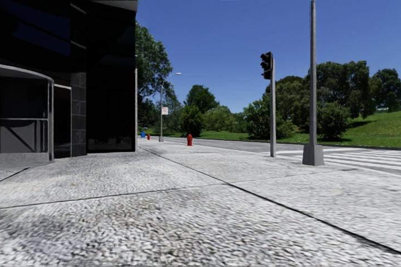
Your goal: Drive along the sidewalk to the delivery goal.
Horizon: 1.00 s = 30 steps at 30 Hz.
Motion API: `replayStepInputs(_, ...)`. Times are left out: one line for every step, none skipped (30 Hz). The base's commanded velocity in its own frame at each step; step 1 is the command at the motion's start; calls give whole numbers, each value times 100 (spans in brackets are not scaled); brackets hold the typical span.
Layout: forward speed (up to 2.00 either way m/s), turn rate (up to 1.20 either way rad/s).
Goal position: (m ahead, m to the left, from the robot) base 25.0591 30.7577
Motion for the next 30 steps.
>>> replayStepInputs(177, 0)
replayStepInputs(186, 0)
replayStepInputs(200, 0)
replayStepInputs(200, 0)
replayStepInputs(200, 0)
replayStepInputs(200, 0)
replayStepInputs(200, 0)
replayStepInputs(200, 0)
replayStepInputs(200, 0)
replayStepInputs(200, 0)
replayStepInputs(200, 0)
replayStepInputs(200, 0)
replayStepInputs(200, 0)
replayStepInputs(200, 0)
replayStepInputs(200, 0)
replayStepInputs(200, 0)
replayStepInputs(200, 0)
replayStepInputs(200, 0)
replayStepInputs(200, 0)
replayStepInputs(200, 0)
replayStepInputs(200, 0)
replayStepInputs(200, 0)
replayStepInputs(200, 0)
replayStepInputs(200, 0)
replayStepInputs(200, 0)
replayStepInputs(200, 0)
replayStepInputs(200, 0)
replayStepInputs(200, 0)
replayStepInputs(200, 0)
replayStepInputs(200, 0)
